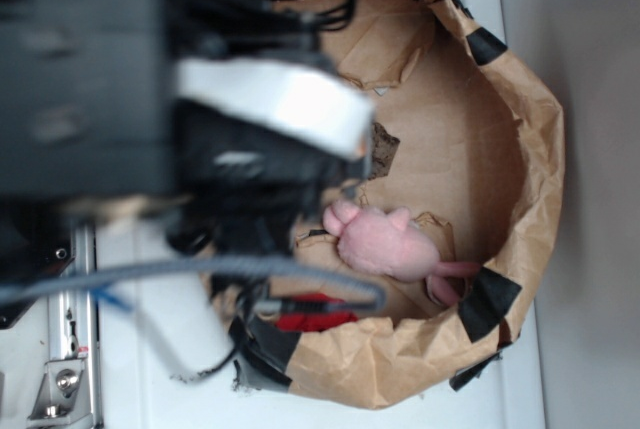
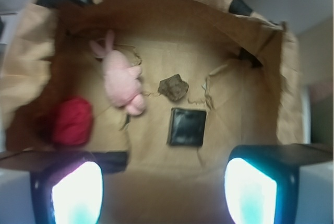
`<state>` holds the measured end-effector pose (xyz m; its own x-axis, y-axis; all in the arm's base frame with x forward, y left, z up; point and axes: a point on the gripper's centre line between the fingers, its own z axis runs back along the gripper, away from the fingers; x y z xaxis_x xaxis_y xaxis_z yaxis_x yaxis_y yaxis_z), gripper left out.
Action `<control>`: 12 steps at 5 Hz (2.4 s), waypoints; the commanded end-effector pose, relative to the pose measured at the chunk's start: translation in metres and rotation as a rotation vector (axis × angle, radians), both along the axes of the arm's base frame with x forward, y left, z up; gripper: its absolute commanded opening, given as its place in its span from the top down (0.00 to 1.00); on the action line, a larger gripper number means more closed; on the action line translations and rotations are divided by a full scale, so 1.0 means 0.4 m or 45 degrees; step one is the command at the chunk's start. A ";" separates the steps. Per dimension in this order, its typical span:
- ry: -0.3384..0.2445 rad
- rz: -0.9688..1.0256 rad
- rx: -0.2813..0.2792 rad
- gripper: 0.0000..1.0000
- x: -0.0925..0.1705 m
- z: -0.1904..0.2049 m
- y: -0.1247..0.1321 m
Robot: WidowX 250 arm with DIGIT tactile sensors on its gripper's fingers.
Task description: Grab the black box.
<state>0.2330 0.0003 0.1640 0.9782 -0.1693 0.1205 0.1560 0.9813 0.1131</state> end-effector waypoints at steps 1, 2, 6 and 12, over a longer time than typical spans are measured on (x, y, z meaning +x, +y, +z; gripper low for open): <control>0.026 -0.021 -0.026 0.00 0.055 -0.031 0.041; 0.026 -0.021 -0.026 0.00 0.055 -0.031 0.041; 0.012 -0.131 0.033 0.00 0.075 -0.199 0.123; 0.058 -0.139 0.039 0.00 0.031 -0.261 0.120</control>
